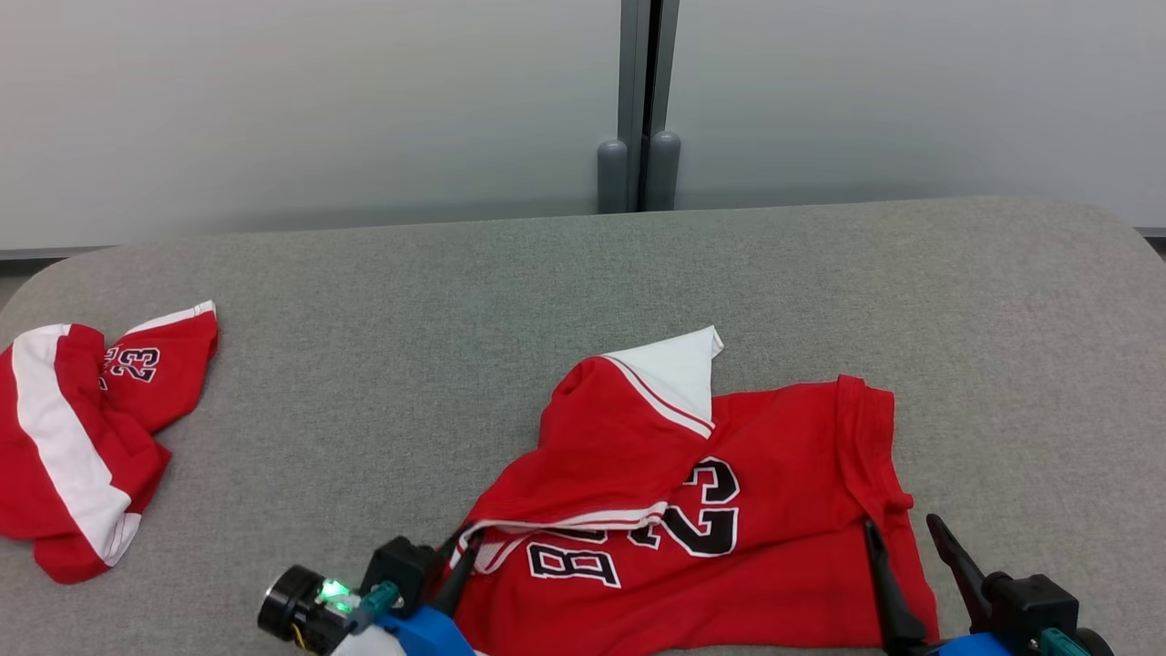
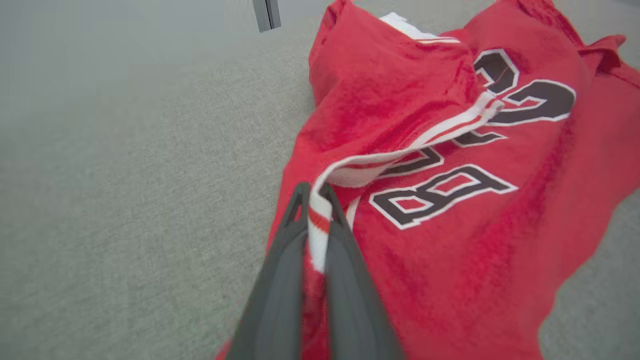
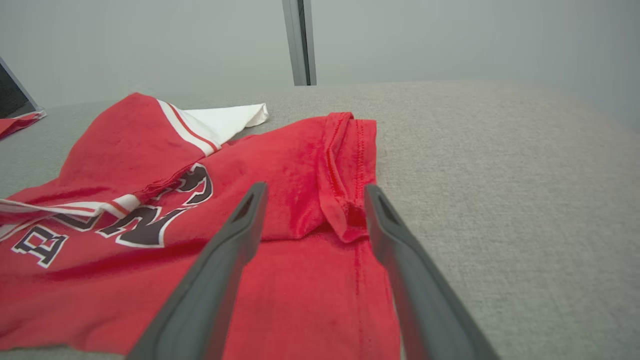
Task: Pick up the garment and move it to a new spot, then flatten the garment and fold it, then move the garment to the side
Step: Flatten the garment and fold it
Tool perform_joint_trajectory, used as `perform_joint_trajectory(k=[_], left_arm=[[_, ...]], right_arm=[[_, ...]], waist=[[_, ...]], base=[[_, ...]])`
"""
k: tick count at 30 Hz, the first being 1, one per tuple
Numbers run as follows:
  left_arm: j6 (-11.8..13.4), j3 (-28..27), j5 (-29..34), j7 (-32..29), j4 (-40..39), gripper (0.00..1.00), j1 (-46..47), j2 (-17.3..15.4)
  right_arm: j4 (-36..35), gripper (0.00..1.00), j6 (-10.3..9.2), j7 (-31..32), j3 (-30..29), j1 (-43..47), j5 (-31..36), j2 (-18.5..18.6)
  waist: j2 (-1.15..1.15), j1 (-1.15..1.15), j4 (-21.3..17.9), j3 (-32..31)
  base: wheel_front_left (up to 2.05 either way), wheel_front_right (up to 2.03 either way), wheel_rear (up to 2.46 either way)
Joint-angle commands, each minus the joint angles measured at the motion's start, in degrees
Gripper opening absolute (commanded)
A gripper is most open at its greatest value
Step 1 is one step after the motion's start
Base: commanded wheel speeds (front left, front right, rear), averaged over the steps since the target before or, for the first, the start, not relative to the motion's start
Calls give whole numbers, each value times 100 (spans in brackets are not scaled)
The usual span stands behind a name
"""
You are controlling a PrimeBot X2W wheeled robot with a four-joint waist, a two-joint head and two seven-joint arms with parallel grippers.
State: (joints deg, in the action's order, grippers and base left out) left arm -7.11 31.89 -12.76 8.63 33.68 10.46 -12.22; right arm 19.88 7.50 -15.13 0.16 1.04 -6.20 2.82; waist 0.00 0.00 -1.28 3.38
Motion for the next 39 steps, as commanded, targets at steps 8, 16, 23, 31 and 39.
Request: perform_joint_trajectory(k=[8,16,23,31,39], left_arm=[[-36,-496,-388,527,499,0,1223,150],[-35,-626,-435,653,1456,36,1960,247],[161,-977,-308,660,1154,100,1728,250],[382,-1757,-66,657,-158,100,697,217],[508,-2622,247,657,-1210,100,-440,278]], right_arm=[[-51,100,-1,-3,9,-215,31,14],[-15,100,-1,-3,58,-361,43,13],[-12,100,-1,-3,-7,-290,2,14],[11,100,-1,-3,19,-182,-30,14],[46,100,-1,-3,30,-20,5,16]], waist=[[0,0,-23,148],[0,0,-263,304],[0,0,-280,254],[0,0,-69,21],[0,0,134,-243]], base=[[0,0,0],[0,0,0],[0,0,0],[0,0,0],[0,0,0]])
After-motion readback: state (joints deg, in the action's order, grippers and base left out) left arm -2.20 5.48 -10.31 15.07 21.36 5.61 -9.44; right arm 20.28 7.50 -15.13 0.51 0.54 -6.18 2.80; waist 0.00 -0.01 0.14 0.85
